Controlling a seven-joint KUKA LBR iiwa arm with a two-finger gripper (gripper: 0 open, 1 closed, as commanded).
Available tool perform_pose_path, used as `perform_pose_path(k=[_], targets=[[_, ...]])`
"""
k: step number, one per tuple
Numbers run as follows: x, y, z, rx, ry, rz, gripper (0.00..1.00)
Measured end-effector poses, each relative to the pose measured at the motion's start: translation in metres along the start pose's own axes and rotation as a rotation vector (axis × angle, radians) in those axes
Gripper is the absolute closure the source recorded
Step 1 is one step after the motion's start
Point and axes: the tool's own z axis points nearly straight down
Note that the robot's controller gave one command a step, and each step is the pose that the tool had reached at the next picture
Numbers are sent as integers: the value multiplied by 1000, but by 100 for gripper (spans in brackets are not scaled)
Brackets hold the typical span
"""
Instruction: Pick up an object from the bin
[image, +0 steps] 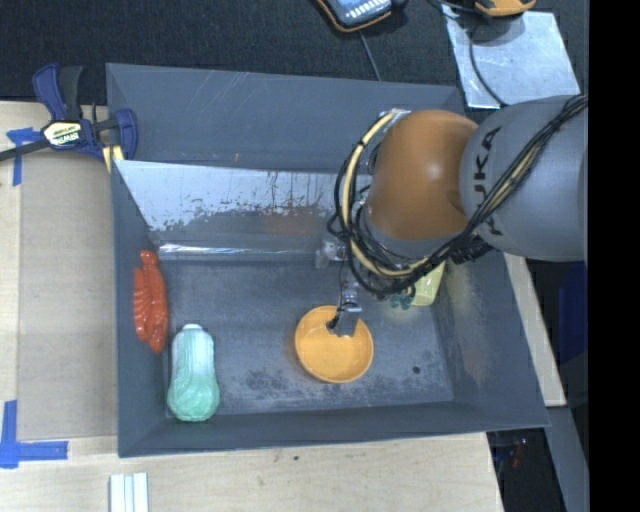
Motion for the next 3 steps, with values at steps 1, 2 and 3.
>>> perform_pose_path(k=[1,2,3], targets=[[0,0,0,0,0,0,0],[0,-10,73,0,-1,-210,0],[-2,-10,86,0,-6,-212,0]])
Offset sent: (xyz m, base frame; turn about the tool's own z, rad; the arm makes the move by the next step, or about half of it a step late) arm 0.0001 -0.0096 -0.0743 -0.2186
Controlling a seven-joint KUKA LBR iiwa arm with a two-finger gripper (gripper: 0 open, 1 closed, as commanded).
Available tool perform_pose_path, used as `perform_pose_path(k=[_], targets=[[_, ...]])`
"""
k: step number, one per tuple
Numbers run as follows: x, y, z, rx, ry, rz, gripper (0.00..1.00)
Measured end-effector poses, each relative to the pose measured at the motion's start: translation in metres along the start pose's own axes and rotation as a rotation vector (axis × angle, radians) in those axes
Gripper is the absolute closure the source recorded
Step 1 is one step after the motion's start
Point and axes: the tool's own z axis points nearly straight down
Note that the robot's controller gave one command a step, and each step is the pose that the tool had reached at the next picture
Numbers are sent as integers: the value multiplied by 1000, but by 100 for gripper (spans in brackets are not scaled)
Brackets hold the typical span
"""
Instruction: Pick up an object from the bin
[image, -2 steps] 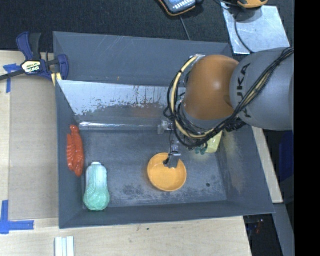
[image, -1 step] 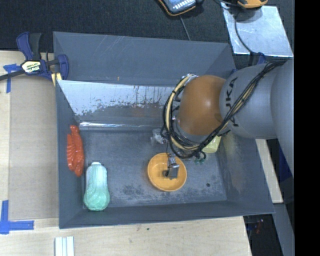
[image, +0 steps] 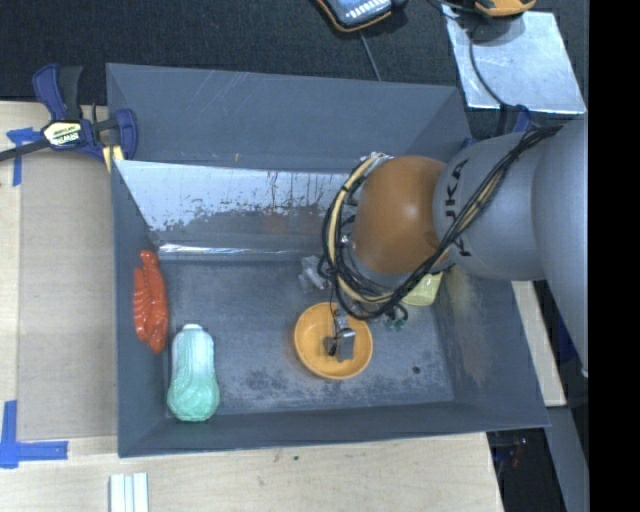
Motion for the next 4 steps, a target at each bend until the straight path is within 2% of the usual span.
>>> perform_pose_path(k=[1,2,3,4], targets=[[12,12,-41,1,-5,-97,0],[11,11,-48,-1,0,-65,0],[10,51,-13,-1,-5,-244,100],[10,51,-13,-1,-5,-243,100]])
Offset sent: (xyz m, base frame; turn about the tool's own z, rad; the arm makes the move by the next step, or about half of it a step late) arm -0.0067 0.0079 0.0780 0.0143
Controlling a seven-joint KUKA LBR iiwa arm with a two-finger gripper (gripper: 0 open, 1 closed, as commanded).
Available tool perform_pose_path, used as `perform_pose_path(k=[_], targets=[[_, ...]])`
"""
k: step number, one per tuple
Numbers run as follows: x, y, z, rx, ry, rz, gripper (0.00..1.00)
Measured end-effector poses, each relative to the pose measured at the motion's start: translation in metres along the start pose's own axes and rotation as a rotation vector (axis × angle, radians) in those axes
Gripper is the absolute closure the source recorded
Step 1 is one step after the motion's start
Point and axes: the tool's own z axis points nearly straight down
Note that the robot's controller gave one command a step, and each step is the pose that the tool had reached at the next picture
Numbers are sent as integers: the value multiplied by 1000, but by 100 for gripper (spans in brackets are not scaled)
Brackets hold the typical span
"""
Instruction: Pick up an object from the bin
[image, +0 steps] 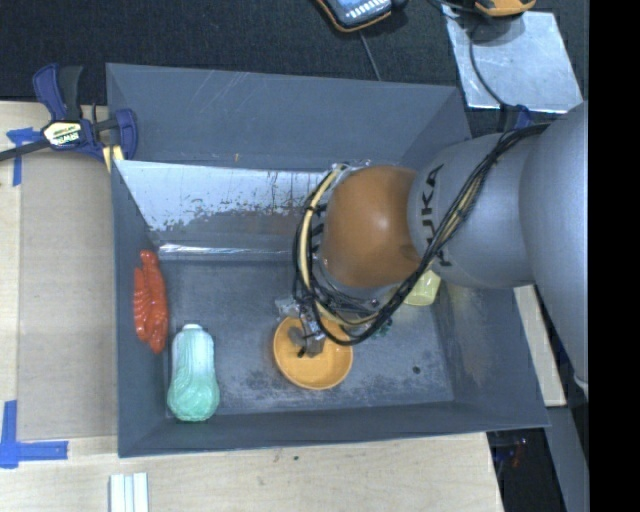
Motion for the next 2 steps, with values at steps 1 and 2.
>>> perform_pose_path(k=[1,2], targets=[[-7,1,-87,0,2,10,100],[-21,1,-169,2,-7,22,100]])
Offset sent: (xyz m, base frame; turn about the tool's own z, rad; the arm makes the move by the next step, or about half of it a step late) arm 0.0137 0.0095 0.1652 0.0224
